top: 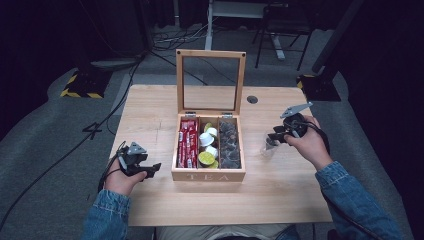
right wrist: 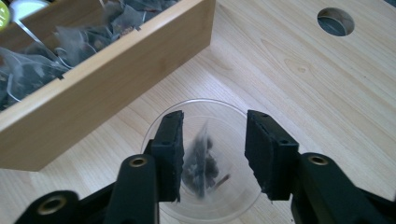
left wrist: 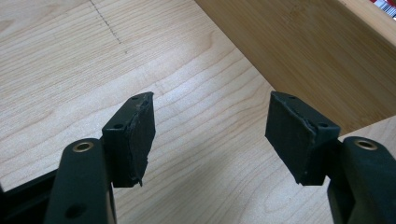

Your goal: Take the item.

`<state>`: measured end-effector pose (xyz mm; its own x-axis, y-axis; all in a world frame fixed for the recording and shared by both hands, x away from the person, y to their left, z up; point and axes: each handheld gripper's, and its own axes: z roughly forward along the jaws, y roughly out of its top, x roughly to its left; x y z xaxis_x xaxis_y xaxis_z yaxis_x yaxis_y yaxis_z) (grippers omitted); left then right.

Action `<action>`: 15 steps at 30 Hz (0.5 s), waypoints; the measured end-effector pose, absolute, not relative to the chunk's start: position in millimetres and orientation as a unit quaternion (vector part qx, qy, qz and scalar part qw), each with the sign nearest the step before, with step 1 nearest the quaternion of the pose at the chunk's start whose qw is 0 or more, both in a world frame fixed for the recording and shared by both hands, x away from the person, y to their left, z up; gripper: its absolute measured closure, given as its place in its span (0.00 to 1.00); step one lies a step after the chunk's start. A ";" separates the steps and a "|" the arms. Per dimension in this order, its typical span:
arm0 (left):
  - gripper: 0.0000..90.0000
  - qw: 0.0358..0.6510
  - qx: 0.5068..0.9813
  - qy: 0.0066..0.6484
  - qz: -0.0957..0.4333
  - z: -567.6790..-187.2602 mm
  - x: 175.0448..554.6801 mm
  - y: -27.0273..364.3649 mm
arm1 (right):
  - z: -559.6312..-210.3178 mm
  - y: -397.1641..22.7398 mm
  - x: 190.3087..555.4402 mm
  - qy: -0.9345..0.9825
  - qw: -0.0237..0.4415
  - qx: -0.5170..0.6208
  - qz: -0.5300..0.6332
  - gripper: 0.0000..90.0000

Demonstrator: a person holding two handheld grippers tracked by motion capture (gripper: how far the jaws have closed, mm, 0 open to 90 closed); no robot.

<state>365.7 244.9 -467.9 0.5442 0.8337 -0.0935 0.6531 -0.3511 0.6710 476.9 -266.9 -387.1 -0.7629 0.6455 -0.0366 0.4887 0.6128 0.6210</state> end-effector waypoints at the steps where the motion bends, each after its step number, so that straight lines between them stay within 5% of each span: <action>1: 0.37 0.338 0.811 0.458 0.134 -468.1 366.2 245.0 | -386.0 -267.7 476.5 0.885 0.124 0.323 0.311 0.61; 15: 0.38 0.340 0.809 0.459 0.135 -467.0 365.2 245.0 | -377.2 -277.3 478.9 0.847 0.126 0.340 0.388 0.44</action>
<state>365.2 245.0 -467.0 0.5419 0.8350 -0.0949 0.6518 -0.3463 0.6747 478.9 -277.3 -377.2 -0.7375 0.6735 0.0497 0.4777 0.4683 0.7433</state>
